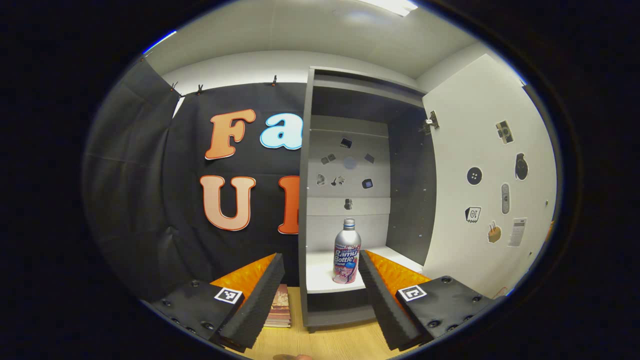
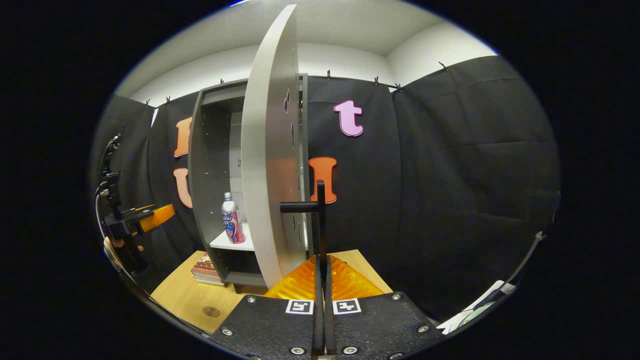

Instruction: Open the cabinet door with the right hand, grasp the bottle in the cabinet with the left hand and place it on the coaster, then close the cabinet door with the right hand.

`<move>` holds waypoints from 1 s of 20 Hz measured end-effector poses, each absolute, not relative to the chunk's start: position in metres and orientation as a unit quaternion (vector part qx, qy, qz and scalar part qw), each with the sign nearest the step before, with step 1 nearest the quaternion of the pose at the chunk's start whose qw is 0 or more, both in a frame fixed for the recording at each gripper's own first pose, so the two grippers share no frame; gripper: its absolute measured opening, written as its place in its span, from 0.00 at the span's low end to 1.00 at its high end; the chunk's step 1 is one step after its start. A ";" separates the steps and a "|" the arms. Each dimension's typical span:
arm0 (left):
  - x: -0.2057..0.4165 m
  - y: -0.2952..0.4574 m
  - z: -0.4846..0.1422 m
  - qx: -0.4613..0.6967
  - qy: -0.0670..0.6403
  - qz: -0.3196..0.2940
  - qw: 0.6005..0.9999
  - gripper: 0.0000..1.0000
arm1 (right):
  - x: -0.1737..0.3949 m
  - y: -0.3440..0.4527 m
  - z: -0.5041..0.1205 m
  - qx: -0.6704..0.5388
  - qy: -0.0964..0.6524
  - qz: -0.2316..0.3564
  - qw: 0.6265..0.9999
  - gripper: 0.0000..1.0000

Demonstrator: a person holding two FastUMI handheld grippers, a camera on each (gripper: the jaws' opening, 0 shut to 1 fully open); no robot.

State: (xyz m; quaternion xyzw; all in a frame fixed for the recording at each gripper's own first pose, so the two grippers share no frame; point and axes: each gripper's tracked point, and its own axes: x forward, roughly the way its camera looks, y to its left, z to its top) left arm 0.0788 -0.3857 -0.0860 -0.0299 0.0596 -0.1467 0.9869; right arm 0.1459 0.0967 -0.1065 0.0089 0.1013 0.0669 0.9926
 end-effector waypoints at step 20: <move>0.210 -0.491 -0.140 0.005 0.073 -0.123 0.990 0.97 | 0.156 0.048 -0.104 -0.005 0.083 0.016 0.996 0.55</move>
